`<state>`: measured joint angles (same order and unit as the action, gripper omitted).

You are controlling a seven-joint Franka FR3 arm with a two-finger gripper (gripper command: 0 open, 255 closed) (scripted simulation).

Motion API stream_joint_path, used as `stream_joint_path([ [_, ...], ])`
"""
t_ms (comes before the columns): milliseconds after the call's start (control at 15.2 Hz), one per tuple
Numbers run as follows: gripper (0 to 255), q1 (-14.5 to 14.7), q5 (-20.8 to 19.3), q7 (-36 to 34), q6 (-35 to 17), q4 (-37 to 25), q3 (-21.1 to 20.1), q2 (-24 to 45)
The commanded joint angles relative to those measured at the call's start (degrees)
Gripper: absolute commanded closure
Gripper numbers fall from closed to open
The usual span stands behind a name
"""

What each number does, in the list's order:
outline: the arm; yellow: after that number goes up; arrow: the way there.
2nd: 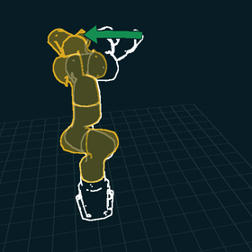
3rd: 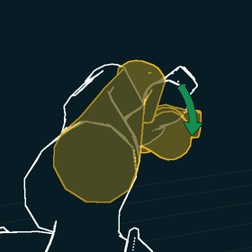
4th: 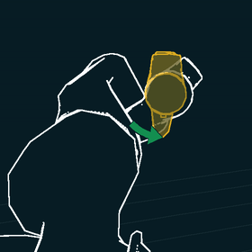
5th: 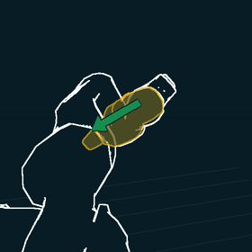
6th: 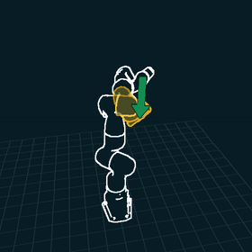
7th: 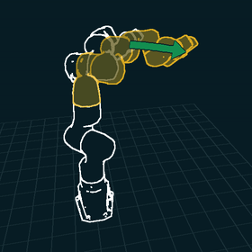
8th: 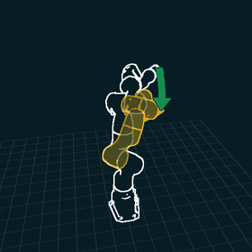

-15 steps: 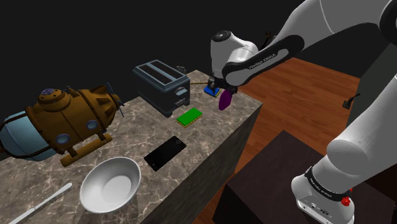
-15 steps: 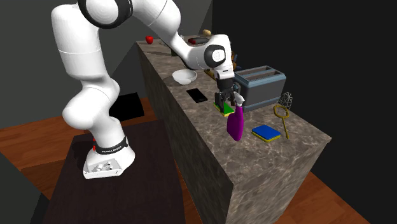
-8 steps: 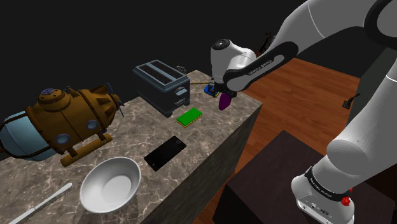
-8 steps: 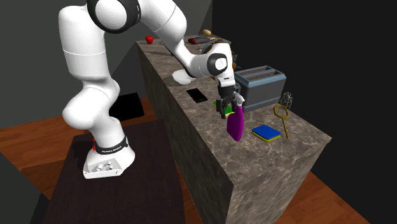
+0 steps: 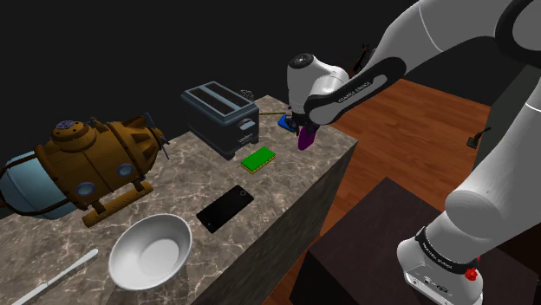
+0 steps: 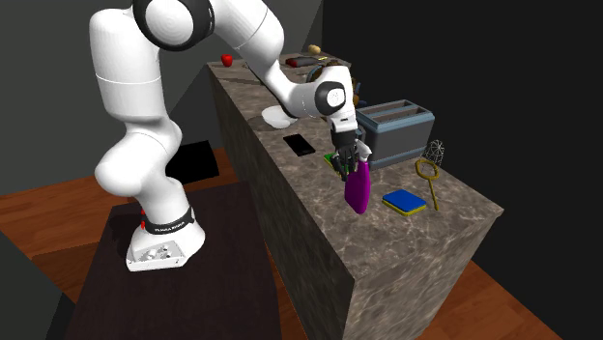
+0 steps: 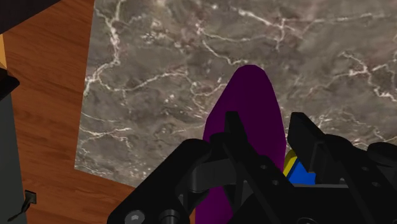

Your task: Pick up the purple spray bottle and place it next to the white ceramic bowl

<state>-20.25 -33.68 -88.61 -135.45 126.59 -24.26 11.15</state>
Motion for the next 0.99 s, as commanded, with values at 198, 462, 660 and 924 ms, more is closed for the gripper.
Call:
stream_joint_path([
  [198, 255, 0.0, 0.0, 0.0, 0.0, 0.0, 0.0, 0.0],
  [462, 255, 0.0, 0.0, 0.0, 0.0, 0.0, 0.0, 0.0],
  [660, 255, -0.3, 1.9, 1.7, 1.5, -0.3, -0.5, -1.7],
  [924, 255, -0.6, 4.3, 4.0, 3.6, -0.9, -1.0, -3.9],
])
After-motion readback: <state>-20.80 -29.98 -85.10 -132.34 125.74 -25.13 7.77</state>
